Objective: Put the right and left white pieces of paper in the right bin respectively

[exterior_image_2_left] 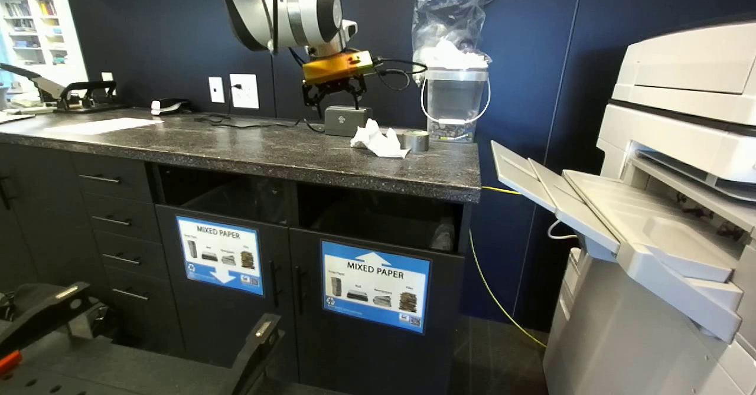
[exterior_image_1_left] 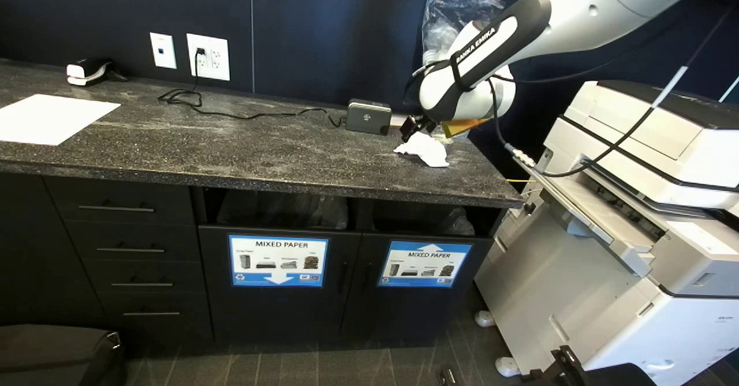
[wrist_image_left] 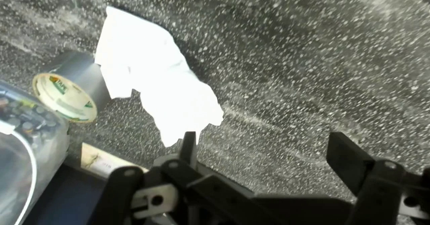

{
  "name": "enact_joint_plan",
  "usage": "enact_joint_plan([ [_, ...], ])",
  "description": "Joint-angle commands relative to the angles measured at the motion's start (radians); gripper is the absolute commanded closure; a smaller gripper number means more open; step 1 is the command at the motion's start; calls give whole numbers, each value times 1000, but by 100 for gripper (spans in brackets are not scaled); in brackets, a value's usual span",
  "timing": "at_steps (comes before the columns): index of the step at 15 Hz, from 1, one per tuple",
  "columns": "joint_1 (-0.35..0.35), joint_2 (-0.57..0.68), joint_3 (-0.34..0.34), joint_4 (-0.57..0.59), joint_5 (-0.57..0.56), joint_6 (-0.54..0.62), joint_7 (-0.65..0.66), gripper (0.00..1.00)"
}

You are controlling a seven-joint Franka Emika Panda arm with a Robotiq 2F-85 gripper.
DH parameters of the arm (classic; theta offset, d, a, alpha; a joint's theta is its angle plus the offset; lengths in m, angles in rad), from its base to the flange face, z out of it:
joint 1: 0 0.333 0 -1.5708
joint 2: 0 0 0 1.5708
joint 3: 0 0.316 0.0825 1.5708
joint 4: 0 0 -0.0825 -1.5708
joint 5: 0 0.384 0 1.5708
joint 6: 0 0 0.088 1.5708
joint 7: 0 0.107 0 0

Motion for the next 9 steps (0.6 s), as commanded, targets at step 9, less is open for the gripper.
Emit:
enact_joint_plan([
  [9,102,295,-183,312,-84,245,32,0],
])
